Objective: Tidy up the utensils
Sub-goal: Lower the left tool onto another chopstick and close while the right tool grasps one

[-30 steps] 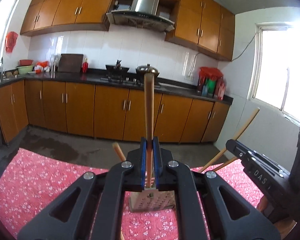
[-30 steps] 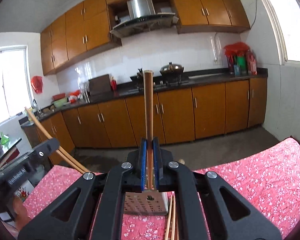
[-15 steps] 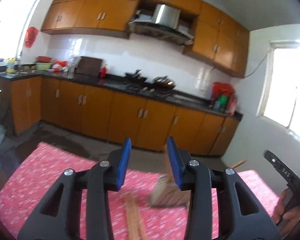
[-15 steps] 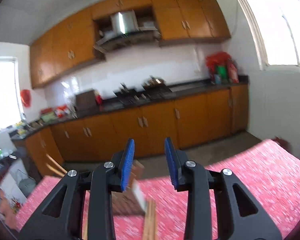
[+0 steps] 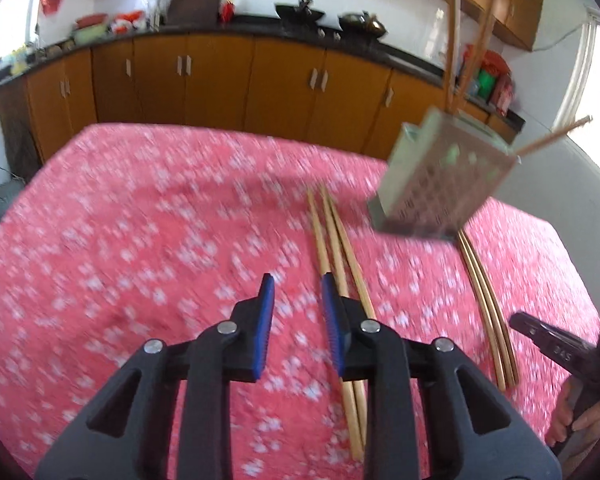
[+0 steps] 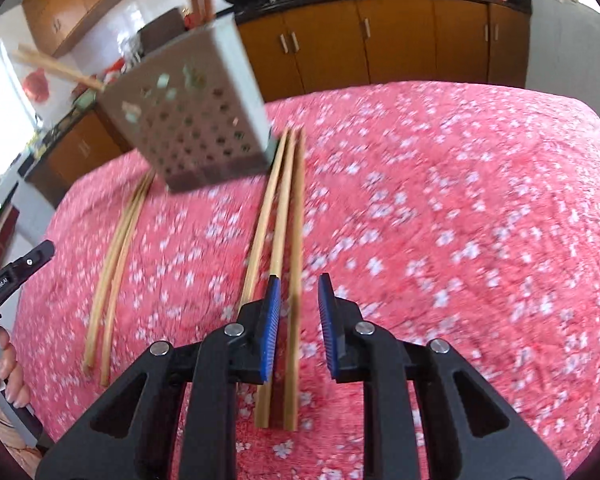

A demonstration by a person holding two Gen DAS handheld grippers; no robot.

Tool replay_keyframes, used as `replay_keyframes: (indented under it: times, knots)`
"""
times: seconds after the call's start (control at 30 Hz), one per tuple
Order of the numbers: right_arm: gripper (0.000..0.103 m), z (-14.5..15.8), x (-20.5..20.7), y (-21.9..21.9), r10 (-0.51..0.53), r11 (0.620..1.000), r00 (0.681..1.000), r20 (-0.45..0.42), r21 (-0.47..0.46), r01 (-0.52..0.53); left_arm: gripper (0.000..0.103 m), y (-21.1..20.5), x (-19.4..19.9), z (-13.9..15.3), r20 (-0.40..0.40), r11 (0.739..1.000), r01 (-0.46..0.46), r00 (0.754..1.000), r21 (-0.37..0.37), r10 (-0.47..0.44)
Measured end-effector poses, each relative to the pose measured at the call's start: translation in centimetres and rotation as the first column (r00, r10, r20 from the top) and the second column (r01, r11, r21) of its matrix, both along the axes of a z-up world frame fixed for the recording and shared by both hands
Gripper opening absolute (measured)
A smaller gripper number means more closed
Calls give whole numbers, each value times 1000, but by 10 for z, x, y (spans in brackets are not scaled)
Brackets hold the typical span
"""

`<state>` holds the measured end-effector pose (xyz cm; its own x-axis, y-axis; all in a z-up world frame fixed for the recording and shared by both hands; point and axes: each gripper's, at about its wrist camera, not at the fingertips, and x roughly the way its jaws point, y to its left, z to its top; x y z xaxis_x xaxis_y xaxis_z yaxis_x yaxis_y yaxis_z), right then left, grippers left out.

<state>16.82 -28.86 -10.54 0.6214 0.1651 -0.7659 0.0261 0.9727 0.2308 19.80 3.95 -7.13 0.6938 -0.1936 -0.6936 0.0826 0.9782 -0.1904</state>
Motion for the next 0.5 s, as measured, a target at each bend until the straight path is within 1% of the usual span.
replay_keyframes:
  times: [0.07, 0.1, 0.17, 0.23, 0.33, 0.43, 0.5]
  knots:
    - [12, -8, 1, 3, -4, 998, 1000, -13, -57, 4, 24, -8, -5, -10, -19, 1000, 21, 1000, 9, -21]
    - [8, -9, -4, 8, -19, 996, 1000, -4, -86, 18, 23, -14, -5, -14, -33, 999, 37, 999, 10, -36]
    - [8, -10, -5, 0, -63, 993, 998, -1, -103, 62, 21, -21, -5, -19, -50, 998, 55, 997, 7, -55]
    - [8, -9, -4, -12, -106, 990, 994, -2, -92, 106, 20, -27, -6, -25, -66, 997, 72, 995, 13, -71]
    - [8, -9, -6, -19, -111, 990, 994, -1, -89, 110, 17, -36, -6, -33, -88, 995, 95, 992, 39, -91]
    - [8, -9, -9, -17, -104, 989, 995, 7, -108, 104, 14, -42, -5, -40, -106, 992, 89, 991, 85, -80]
    - [8, -8, -15, -15, -103, 988, 995, 11, -116, 104, 14, -41, -4, -43, -110, 993, 81, 991, 86, -71]
